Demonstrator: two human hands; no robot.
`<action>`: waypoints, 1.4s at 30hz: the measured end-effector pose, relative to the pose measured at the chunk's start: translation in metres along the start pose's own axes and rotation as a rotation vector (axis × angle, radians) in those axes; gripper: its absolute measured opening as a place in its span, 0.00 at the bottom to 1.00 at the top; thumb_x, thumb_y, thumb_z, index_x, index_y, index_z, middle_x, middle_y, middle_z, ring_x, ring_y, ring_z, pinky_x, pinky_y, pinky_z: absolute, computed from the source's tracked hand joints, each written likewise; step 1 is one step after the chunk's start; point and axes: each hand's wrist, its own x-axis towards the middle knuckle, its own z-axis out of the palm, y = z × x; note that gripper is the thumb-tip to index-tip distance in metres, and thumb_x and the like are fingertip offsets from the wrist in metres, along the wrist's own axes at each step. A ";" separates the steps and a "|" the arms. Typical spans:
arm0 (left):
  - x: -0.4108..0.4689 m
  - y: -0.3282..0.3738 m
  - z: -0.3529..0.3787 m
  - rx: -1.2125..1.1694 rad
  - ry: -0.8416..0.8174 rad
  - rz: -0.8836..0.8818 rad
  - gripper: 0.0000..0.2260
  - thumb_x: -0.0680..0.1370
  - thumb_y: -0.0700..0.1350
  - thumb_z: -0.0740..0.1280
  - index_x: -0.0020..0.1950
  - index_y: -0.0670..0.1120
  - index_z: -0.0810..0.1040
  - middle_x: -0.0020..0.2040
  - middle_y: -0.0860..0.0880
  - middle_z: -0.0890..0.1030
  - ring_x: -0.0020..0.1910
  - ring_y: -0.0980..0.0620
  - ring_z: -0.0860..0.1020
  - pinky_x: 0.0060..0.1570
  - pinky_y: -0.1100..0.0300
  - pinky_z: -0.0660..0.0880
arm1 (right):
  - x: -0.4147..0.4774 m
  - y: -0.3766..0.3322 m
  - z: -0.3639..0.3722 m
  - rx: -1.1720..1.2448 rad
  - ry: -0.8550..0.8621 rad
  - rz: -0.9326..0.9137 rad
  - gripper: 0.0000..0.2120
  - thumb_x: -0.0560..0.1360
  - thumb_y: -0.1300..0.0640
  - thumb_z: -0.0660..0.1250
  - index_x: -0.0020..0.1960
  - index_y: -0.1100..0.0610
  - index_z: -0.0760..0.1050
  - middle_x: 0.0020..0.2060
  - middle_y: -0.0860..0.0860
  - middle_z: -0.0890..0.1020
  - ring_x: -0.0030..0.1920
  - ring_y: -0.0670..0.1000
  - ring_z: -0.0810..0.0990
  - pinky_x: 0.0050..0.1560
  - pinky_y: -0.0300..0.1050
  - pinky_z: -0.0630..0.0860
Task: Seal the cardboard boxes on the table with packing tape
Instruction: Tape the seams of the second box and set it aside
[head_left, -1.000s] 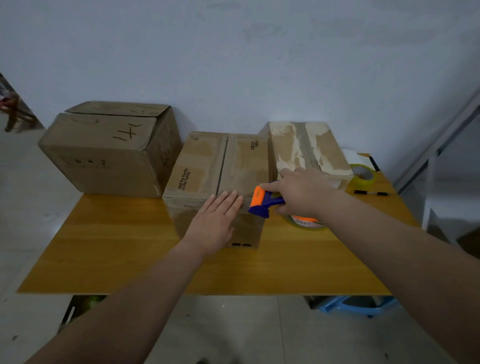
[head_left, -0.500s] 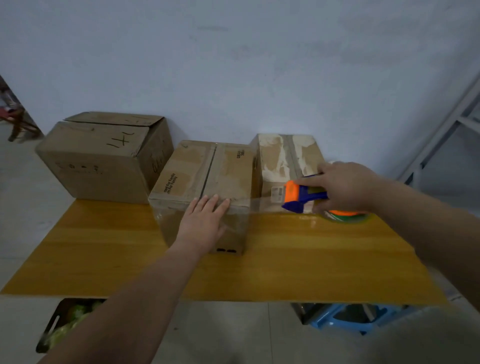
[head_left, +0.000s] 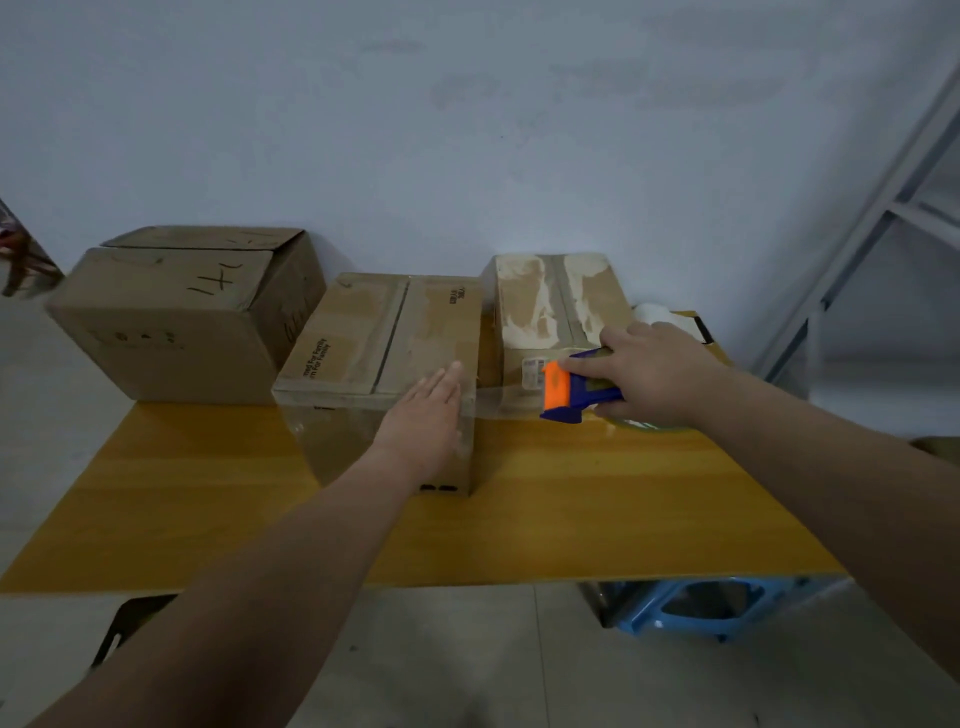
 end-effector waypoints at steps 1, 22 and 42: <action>0.001 0.002 0.001 -0.055 -0.010 -0.006 0.30 0.82 0.50 0.56 0.78 0.43 0.43 0.78 0.47 0.39 0.77 0.48 0.49 0.73 0.56 0.49 | -0.001 0.000 0.001 -0.005 -0.001 -0.002 0.32 0.77 0.37 0.57 0.77 0.39 0.48 0.64 0.52 0.69 0.60 0.55 0.71 0.57 0.48 0.67; 0.017 0.004 0.025 -0.067 0.269 -0.004 0.21 0.83 0.53 0.53 0.76 0.54 0.57 0.76 0.53 0.61 0.67 0.50 0.64 0.66 0.55 0.61 | 0.056 -0.049 0.031 -0.025 -0.284 0.018 0.24 0.77 0.46 0.64 0.71 0.43 0.63 0.59 0.54 0.73 0.56 0.57 0.75 0.46 0.49 0.69; 0.019 -0.007 0.038 -0.100 0.356 0.029 0.23 0.78 0.57 0.60 0.71 0.50 0.70 0.69 0.50 0.72 0.60 0.45 0.72 0.58 0.49 0.69 | 0.060 -0.064 0.104 0.236 -0.510 0.154 0.14 0.76 0.44 0.64 0.60 0.46 0.74 0.46 0.48 0.75 0.41 0.50 0.73 0.31 0.43 0.65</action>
